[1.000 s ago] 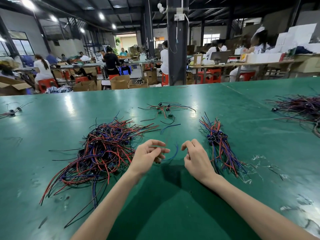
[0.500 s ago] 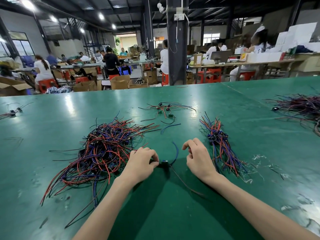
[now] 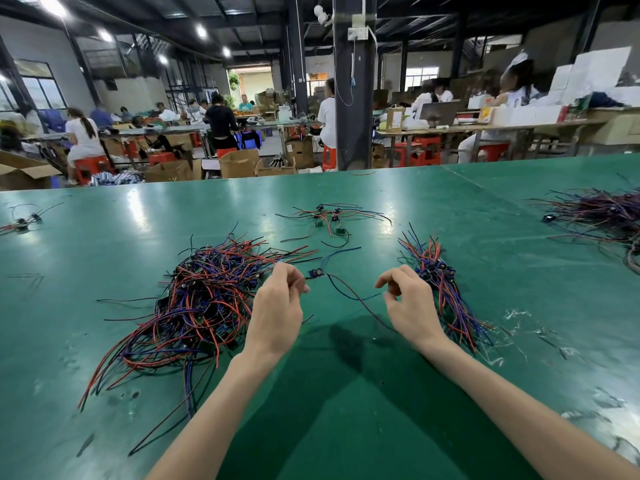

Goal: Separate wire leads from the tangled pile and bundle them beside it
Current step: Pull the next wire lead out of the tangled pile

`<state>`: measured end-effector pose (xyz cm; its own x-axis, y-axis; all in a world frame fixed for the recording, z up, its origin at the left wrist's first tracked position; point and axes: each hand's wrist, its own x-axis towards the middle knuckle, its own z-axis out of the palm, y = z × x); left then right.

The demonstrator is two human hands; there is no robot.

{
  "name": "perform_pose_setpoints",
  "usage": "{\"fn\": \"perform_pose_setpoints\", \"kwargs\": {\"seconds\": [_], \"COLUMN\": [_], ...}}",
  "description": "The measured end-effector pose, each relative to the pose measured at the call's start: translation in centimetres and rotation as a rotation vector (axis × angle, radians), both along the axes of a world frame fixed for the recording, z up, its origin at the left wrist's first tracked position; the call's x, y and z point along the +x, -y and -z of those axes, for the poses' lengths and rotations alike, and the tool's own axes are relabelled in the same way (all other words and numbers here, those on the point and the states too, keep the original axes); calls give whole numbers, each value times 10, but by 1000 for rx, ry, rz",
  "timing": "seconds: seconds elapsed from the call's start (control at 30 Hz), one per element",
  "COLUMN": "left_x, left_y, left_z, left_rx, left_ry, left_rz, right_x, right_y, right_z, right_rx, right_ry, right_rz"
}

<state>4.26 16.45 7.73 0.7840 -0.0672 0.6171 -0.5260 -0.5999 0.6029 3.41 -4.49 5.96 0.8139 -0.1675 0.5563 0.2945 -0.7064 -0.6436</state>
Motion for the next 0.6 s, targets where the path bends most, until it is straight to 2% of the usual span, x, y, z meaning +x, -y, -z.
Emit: {"fn": "perform_pose_setpoints", "kwargs": {"seconds": [0.13, 0.37, 0.6], "left_x": [-3, -4, -15], "left_y": [6, 12, 24], "left_z": [-5, -10, -14], "left_rx": [-301, -693, -987], "left_ry": [-145, -302, -602], "left_rz": [99, 230, 498], "right_x": [2, 9, -1], "right_y": [9, 16, -6], "right_z": [-7, -5, -9], "right_rx": [169, 655, 763], "right_ry": [-16, -232, -315], "right_rz": [28, 26, -107]}}
